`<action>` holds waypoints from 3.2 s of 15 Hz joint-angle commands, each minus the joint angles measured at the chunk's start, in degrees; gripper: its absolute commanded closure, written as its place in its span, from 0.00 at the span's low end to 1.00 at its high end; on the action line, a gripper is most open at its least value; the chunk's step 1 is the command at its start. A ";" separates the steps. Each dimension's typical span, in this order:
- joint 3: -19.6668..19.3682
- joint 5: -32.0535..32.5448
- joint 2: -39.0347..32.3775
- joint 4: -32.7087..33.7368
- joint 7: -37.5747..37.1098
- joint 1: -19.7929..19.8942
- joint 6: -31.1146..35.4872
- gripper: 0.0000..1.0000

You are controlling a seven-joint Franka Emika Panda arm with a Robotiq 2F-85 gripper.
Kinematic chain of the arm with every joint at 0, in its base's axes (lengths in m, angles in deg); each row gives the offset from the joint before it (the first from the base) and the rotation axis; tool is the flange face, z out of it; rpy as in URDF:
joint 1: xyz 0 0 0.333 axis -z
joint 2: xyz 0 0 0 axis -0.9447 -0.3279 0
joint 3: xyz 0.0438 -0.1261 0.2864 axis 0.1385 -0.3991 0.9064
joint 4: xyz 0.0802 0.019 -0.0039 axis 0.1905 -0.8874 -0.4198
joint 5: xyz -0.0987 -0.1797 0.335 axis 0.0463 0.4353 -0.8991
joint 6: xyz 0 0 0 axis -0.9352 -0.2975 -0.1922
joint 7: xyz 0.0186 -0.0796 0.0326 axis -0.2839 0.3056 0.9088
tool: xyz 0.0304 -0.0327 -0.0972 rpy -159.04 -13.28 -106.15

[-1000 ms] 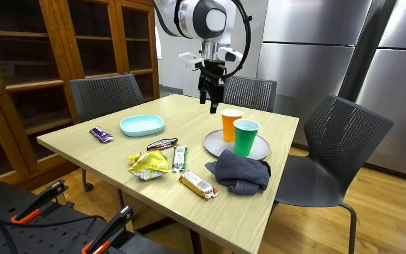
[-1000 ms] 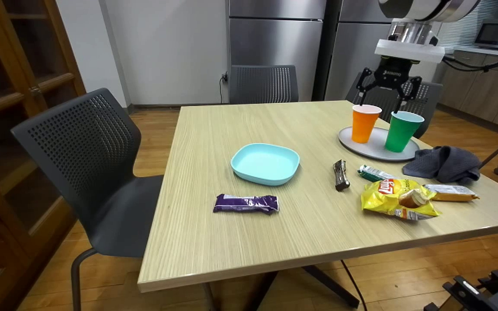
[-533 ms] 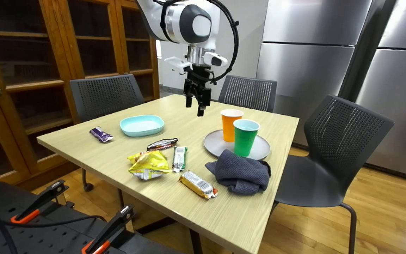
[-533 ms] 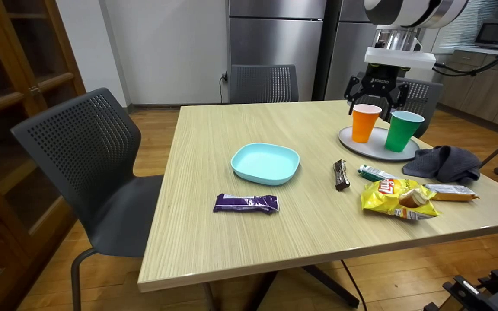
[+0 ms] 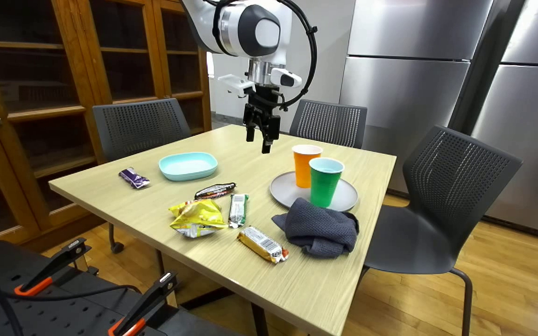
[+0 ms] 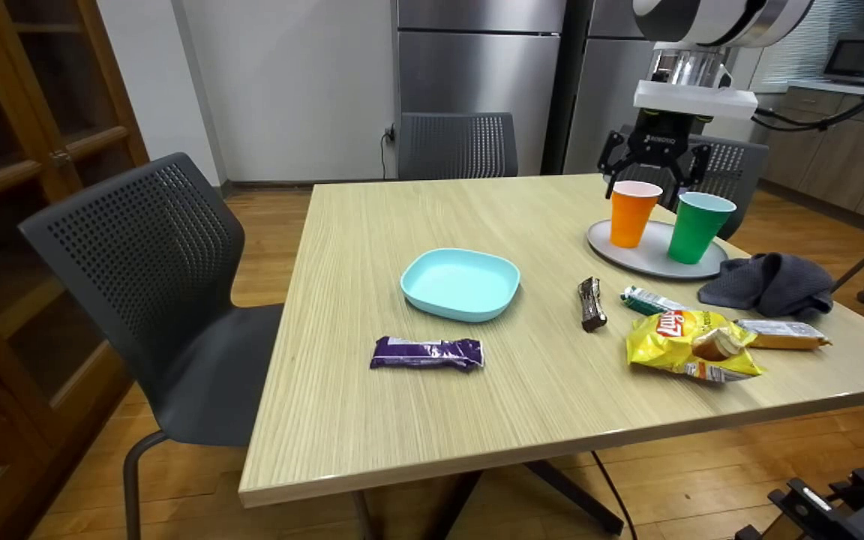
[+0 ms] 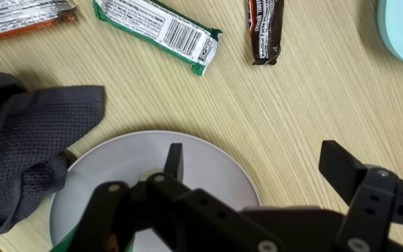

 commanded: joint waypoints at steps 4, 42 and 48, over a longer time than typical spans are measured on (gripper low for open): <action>0.45 0.29 0.07 0.01 -0.16 0.45 -0.08 0.00; 7.38 3.51 -6.47 -12.14 10.76 -3.03 17.13 0.34; 7.27 3.44 -6.84 -12.03 10.88 -2.84 17.78 0.82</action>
